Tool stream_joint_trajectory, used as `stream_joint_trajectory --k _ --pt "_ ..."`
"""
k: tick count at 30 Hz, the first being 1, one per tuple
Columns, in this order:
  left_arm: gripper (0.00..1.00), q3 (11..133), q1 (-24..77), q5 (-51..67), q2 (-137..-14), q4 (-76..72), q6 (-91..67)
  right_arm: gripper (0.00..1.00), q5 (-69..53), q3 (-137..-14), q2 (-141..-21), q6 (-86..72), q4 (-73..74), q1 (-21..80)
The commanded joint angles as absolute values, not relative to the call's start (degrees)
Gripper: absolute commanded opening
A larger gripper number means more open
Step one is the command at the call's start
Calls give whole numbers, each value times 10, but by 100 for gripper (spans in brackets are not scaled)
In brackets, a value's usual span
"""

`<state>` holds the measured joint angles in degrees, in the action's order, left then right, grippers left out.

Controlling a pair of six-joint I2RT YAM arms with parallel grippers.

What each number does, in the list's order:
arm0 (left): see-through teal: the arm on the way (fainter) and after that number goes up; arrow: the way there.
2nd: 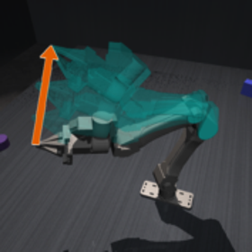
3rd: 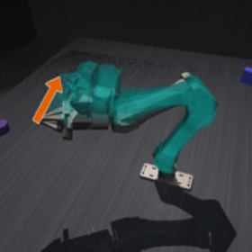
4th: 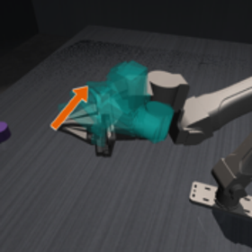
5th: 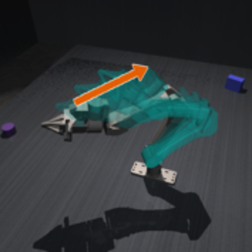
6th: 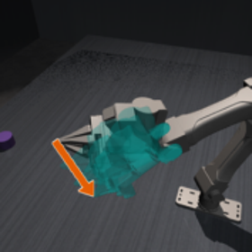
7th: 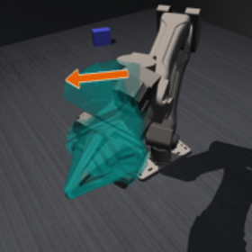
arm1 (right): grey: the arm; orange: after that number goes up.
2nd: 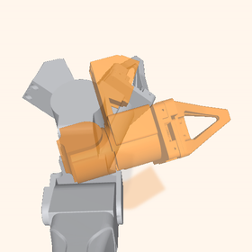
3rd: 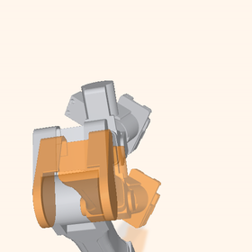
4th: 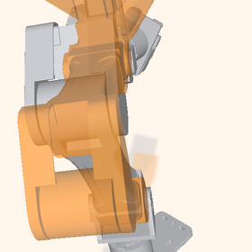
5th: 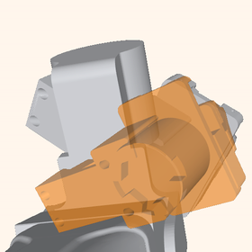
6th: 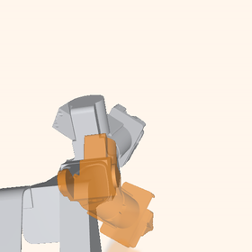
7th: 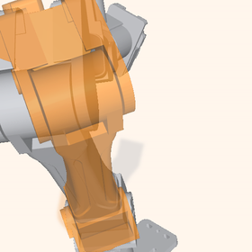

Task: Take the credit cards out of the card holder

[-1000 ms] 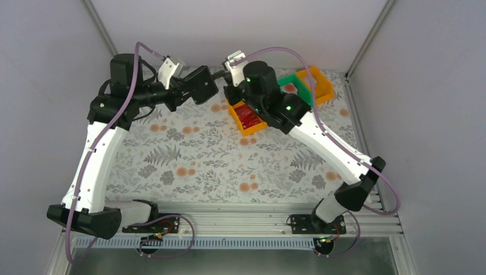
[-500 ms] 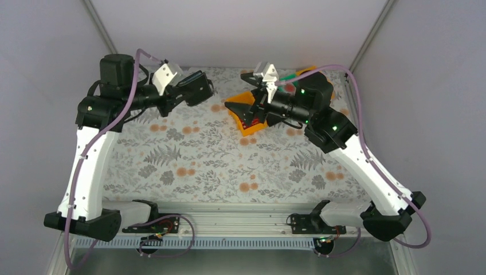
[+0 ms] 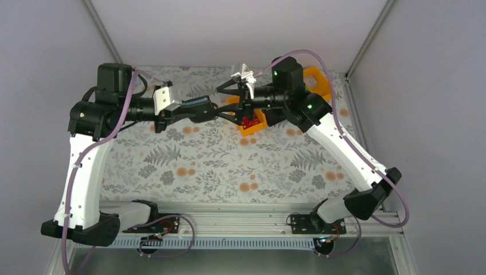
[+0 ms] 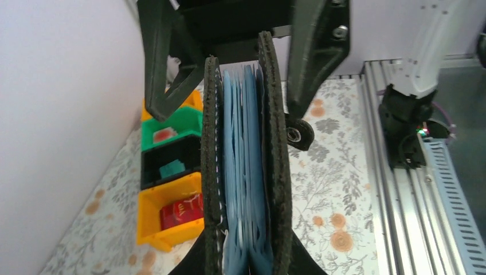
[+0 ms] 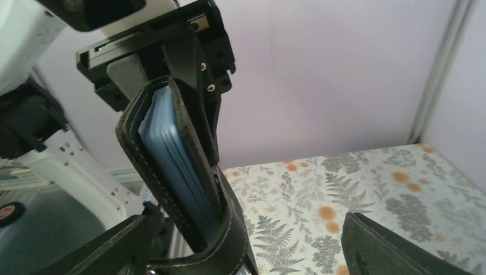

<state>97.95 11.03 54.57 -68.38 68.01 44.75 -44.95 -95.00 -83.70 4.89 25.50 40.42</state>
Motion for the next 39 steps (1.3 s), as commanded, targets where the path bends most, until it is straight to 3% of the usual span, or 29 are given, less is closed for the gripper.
stream_joint_trajectory --k 1,5,9,18,26,29,35,37,39 --pt "2 980 110 621 -673 743 578 78 -511 -967 -820 87 295 403" --pt "2 981 110 625 -673 772 617 63 -489 -973 -823 101 320 403" --pt "2 978 110 626 -674 777 629 56 -498 -987 -839 101 334 403" --pt "2 964 110 623 -679 734 580 62 -533 -977 -845 135 353 425" --pt "2 961 110 628 -681 734 586 56 -496 -968 -849 135 355 441" --pt "2 959 110 638 -682 738 594 49 -475 -973 -858 133 353 447" --pt "2 953 110 644 -684 734 595 54 -468 -975 -877 137 343 476" --pt "2 953 110 648 -683 737 599 41 -472 -974 -880 136 343 477" --pt "2 953 110 648 -681 743 603 19 -481 -967 -876 133 335 477"
